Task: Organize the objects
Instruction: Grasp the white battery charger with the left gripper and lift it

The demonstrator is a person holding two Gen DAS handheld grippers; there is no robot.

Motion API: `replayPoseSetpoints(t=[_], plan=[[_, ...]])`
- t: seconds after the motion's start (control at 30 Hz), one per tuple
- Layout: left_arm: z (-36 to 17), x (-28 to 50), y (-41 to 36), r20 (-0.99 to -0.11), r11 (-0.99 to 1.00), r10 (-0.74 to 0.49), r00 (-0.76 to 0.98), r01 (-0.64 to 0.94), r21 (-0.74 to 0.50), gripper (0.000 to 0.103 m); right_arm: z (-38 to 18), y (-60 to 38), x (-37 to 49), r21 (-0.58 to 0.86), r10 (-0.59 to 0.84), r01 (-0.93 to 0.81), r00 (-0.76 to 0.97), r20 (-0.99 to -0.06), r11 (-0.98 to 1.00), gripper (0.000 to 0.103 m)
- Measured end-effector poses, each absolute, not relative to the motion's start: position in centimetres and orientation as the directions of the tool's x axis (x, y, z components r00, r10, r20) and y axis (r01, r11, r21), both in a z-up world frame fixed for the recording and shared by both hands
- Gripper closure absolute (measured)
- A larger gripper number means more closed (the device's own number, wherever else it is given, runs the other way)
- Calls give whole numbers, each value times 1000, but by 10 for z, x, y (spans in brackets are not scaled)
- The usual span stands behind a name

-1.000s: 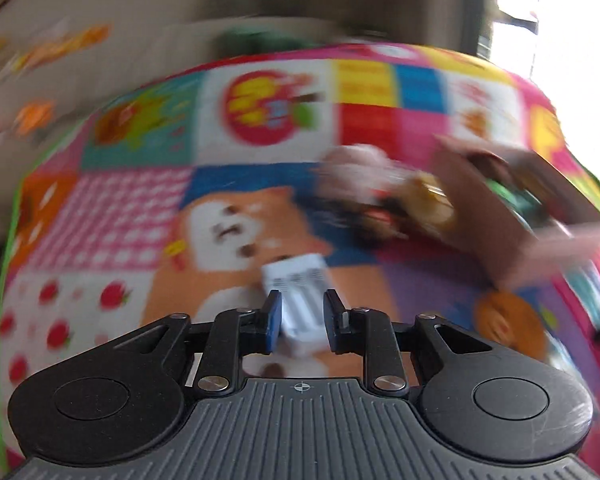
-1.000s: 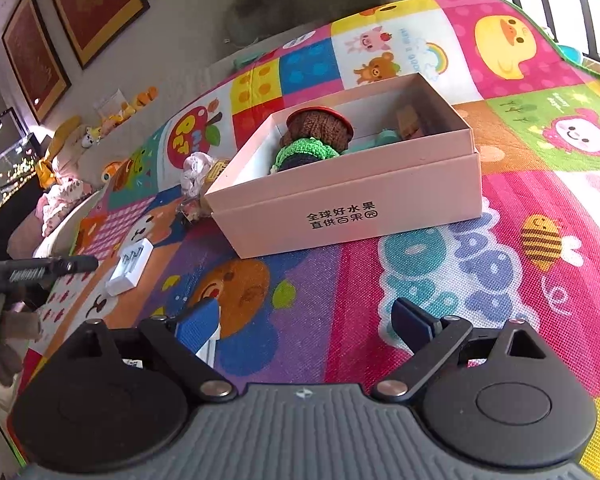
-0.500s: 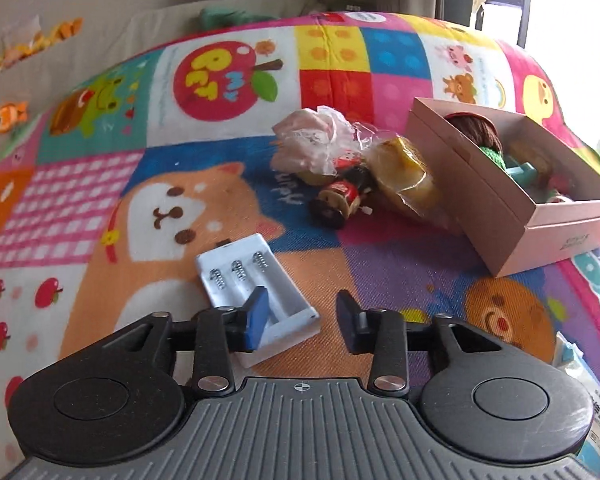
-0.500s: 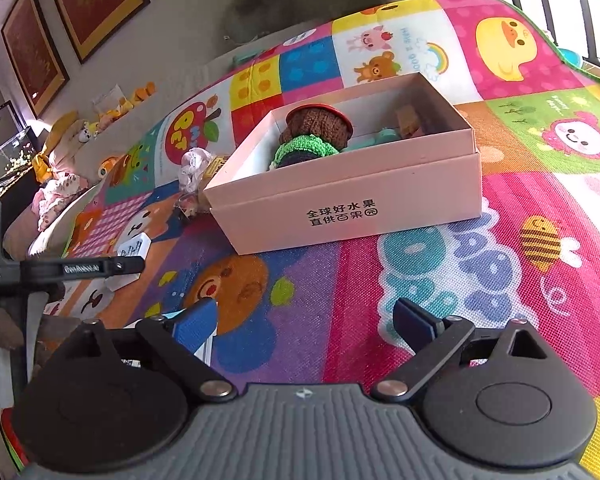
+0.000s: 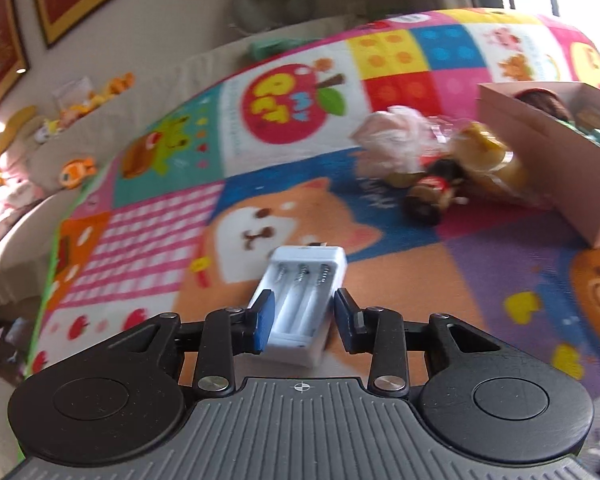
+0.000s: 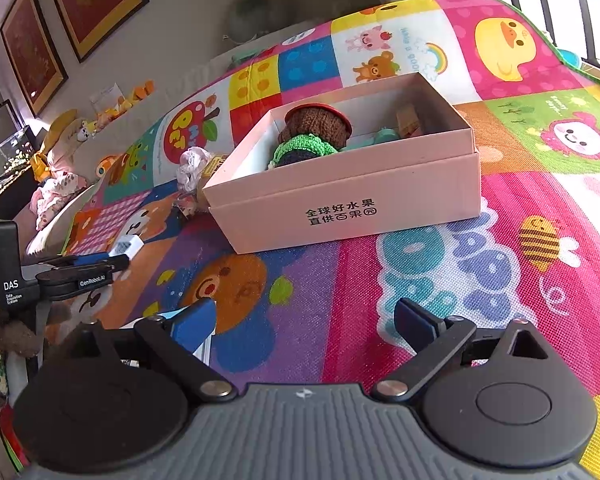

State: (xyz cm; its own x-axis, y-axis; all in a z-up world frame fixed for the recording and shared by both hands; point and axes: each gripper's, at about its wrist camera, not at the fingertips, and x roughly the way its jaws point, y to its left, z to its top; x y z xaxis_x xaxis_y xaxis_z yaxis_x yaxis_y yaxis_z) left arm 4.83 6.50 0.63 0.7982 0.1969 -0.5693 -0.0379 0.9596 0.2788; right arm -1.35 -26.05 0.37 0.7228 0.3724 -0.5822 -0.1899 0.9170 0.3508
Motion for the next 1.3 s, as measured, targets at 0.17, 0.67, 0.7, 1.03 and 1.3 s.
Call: replayPoseSetpoints(t=[0.17, 0.67, 0.7, 1.03, 1.3], plan=[[7, 56, 83, -571, 964, 180, 801, -27, 266, 64, 4, -260, -13, 348, 372, -191, 723, -582, 918, 3], [13, 52, 98, -636, 974, -98, 766, 205, 96, 54, 4, -258, -12, 341, 375, -201, 714, -591, 918, 2], [14, 47, 92, -644, 962, -131, 754, 254, 101, 51, 3, -258, -12, 340, 375, -201, 713, -593, 919, 2], [13, 14, 49, -669, 926, -197, 717, 360, 114, 48, 3, -256, -10, 324, 371, -208, 707, -602, 923, 1], [31, 10, 62, -572, 983, -117, 812, 178, 50, 51, 3, -255, -10, 322, 371, -210, 706, -603, 923, 0]])
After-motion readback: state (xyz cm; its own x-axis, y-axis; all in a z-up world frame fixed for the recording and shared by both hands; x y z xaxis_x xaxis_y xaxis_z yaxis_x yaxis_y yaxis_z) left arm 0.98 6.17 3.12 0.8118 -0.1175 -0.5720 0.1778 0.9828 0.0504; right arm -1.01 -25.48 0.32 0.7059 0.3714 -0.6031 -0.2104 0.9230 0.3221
